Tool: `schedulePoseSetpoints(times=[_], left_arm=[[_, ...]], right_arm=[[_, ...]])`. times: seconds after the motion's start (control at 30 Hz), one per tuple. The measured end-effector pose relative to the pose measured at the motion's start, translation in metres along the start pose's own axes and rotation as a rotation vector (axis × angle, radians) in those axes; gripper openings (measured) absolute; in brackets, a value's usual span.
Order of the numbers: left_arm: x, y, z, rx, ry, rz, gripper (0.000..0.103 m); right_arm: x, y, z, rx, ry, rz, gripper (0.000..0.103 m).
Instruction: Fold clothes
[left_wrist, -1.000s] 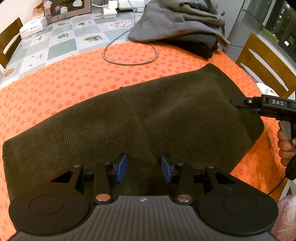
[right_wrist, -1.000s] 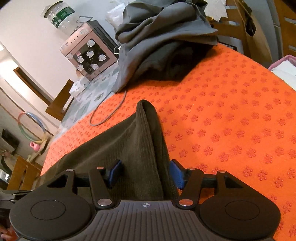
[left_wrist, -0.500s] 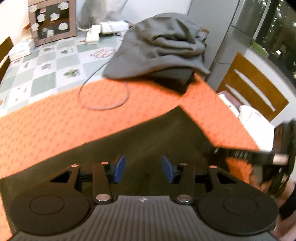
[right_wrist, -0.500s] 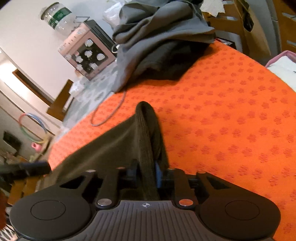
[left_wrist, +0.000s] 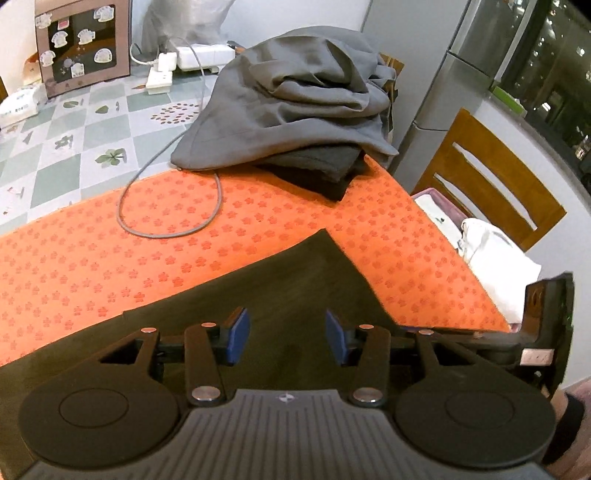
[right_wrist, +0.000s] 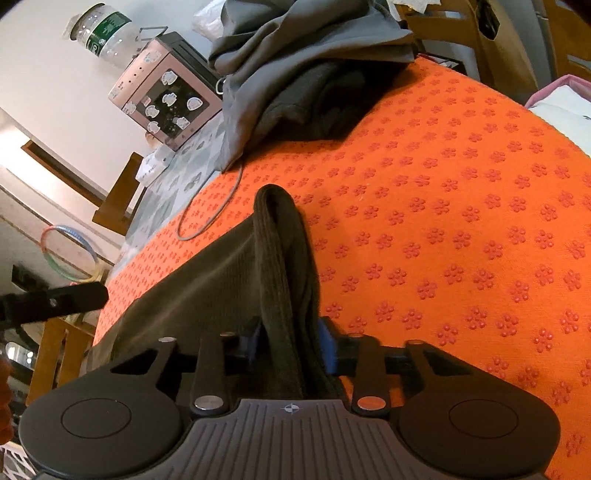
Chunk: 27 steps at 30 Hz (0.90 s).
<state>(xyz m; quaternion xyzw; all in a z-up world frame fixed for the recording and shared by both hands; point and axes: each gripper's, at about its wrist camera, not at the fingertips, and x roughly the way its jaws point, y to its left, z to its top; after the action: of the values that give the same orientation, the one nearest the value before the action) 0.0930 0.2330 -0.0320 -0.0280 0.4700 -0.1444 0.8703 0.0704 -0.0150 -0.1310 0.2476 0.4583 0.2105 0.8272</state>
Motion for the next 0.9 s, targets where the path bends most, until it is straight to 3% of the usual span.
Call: schedulePoseSetpoints(times=[0.03,0.2,0.27,0.43,0.63,0.9], left_arm=[[0.002,-0.002,0.003,-0.006,0.003,-0.008,0.056],[0.020,-0.015,0.025,-0.041,0.015,-0.070,0.082],[0.032,-0.022,0.034,-0.041,0.041,-0.097,0.084],[0.055,-0.043,0.046,0.010,0.082,-0.109,0.085],[0.061,-0.047,0.040,0.040,0.101,-0.110,0.085],[0.061,-0.031,0.036,-0.029,0.118,-0.109,0.085]], right_arm=[[0.000,-0.001,0.000,0.005,0.002,0.003,0.013],[-0.002,0.010,0.002,-0.021,-0.010,-0.005,0.012],[-0.004,0.016,0.002,-0.040,-0.014,-0.011,0.012],[-0.004,0.022,0.000,-0.076,-0.021,-0.045,0.014],[-0.009,0.007,0.000,-0.033,-0.019,-0.069,0.031],[-0.001,-0.002,0.002,0.012,0.020,-0.017,0.030]])
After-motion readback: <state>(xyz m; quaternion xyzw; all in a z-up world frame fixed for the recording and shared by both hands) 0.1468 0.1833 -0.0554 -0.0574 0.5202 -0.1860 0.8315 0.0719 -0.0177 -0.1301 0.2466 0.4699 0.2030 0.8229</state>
